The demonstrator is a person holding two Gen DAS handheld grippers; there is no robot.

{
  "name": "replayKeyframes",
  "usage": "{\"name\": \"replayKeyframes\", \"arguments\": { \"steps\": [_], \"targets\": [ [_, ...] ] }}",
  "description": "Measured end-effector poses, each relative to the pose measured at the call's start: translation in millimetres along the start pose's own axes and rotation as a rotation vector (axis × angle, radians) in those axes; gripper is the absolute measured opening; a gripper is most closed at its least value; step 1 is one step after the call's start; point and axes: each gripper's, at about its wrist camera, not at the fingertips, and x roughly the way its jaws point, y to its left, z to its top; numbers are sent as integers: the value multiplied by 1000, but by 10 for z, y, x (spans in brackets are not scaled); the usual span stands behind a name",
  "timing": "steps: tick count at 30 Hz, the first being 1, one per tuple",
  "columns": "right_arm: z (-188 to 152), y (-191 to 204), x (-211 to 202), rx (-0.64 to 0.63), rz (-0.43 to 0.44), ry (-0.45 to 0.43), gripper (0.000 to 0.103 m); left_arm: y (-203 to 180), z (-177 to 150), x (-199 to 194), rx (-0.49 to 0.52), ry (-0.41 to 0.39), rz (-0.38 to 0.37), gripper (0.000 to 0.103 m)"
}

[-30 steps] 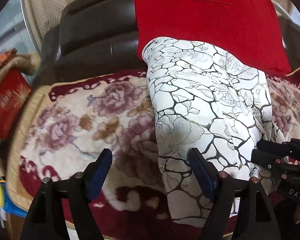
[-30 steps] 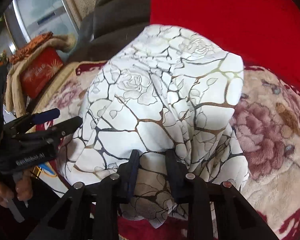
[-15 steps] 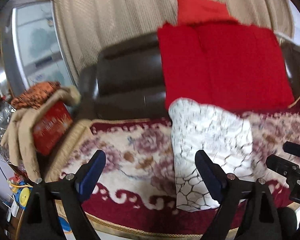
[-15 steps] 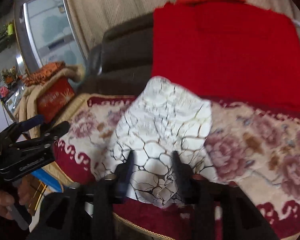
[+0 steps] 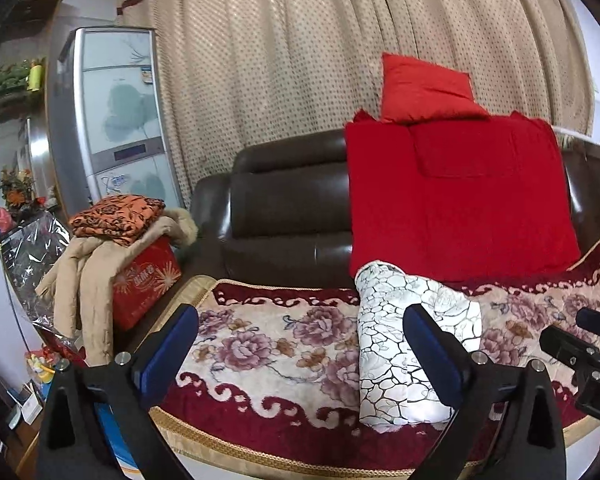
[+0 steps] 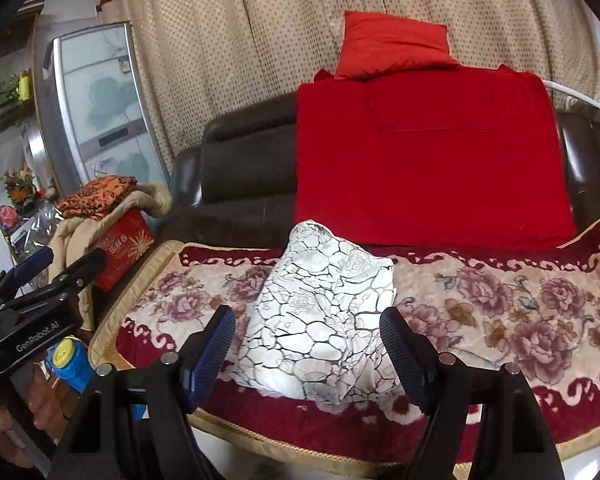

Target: Fold large clothes

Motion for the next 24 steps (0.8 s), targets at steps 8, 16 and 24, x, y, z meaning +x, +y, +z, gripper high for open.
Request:
{"name": "replayKeyframes", "arguments": {
  "steps": [8,16,24],
  "targets": [
    [33,207,-352,-20,8,-52,78,150,32,-343,-28,-40,11,102],
    [55,391,-635,-28,13,-94,78,208,41,-694,-15,-109,45,103],
    [41,461,-793,-15,-1,-106,78,325,54,-899,-29,-134,57,103]
  ]
}}
